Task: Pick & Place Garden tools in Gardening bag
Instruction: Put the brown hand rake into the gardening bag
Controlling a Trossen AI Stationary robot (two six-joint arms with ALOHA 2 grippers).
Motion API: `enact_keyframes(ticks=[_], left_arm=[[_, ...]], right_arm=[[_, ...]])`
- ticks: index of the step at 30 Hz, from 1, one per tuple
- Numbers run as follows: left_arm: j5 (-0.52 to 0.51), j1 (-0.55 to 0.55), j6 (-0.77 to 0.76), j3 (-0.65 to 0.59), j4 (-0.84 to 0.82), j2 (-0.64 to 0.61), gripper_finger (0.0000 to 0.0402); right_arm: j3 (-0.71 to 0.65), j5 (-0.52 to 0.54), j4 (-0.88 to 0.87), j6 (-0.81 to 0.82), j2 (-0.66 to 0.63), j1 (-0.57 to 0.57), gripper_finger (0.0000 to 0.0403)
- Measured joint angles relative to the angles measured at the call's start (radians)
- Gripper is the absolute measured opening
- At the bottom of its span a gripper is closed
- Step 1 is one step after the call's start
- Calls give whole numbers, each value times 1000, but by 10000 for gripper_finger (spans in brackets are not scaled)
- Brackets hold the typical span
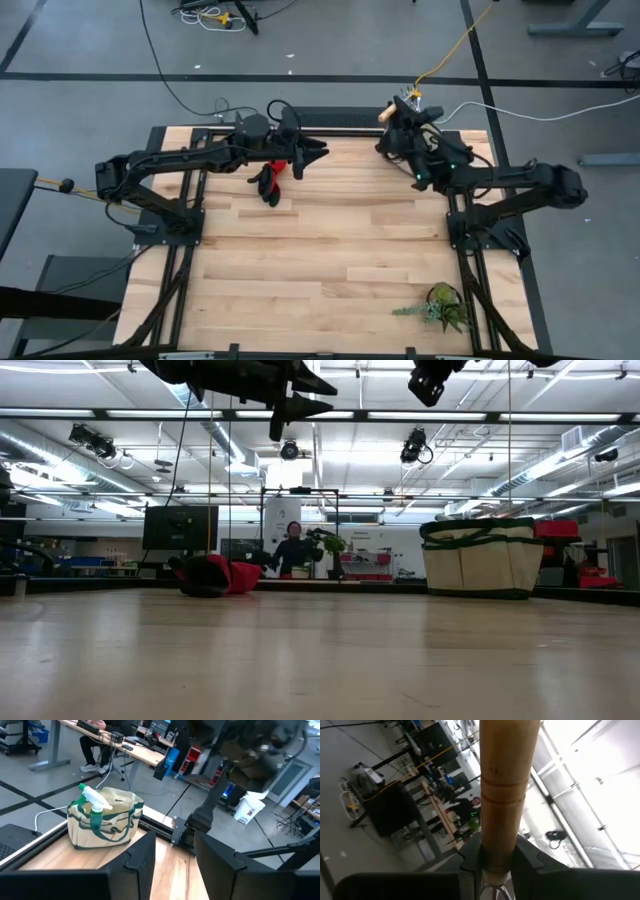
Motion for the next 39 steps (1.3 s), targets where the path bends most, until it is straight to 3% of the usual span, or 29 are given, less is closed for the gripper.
enact_keyframes(ticks=[10, 29, 39], left_arm=[[12, 0, 0, 0, -5, 0, 142], [26, 0, 0, 0, -5, 0, 142], [32, 0, -6, 0, -5, 0, 142]], right_arm=[[0, -46, -218, 240, -34, -88, 66], [0, -119, -331, 512, -33, -158, 69], [0, -215, -340, 628, -33, -177, 70]])
